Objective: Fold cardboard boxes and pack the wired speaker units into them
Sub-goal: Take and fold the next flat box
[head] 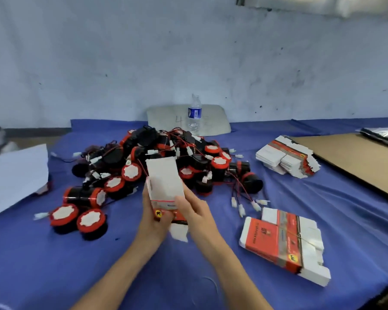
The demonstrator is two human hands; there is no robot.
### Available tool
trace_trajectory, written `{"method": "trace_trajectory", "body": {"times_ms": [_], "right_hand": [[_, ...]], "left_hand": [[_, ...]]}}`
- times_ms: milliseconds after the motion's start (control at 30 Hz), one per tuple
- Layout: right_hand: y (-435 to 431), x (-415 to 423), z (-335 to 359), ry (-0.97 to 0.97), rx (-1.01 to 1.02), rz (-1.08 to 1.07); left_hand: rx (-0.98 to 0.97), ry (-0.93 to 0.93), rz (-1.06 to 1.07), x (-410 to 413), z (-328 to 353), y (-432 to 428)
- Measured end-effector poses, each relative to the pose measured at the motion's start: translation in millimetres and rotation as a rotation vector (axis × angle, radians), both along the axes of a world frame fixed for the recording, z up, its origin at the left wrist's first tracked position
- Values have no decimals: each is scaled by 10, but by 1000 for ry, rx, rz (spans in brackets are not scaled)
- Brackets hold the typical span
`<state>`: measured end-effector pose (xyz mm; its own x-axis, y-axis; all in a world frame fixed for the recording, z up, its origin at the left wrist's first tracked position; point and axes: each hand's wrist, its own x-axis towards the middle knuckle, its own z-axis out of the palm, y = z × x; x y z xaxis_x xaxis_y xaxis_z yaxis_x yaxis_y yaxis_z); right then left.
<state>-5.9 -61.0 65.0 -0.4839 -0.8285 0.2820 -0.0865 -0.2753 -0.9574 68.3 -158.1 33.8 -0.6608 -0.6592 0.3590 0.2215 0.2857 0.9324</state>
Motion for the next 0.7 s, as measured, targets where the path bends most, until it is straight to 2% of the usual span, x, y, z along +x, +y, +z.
{"method": "trace_trajectory", "body": {"times_ms": [67,133,167,267,300,367,433,467,533,567,633,700], "right_hand": [[-47,42,24,92,89,76],[-39,-11,44,30,80,57],[-9,-63,45,-80,54,44],[75,-277,5,-595,66,76],[101,-351,-28,-700,94,61],[149,-481,-99,-767,148,-1],[200,-548,-122,-784,220,-74],[225,-555,-114,-760,279,-100],[251,-570,-108,-638,374,-152],[251,-587,-111,-570,398,-163],[246,-566,-63,-473,455,-149],[269,-513,-15,-457,488,-98]], "left_hand": [[59,39,36,-45,1,-46],[0,50,86,-55,-21,-96],[-36,38,94,-53,-46,-111],[-60,35,-39,-3,-72,-89],[-110,41,-89,1,-83,-62],[-279,4,-74,25,-60,-44],[-434,-37,-20,46,-19,-73],[-579,-92,23,53,-15,-97],[-883,-176,52,48,-40,-132],[-947,-173,42,35,-58,-124],[-904,-95,11,11,-70,-75],[-792,-5,5,1,-67,-45]]}}
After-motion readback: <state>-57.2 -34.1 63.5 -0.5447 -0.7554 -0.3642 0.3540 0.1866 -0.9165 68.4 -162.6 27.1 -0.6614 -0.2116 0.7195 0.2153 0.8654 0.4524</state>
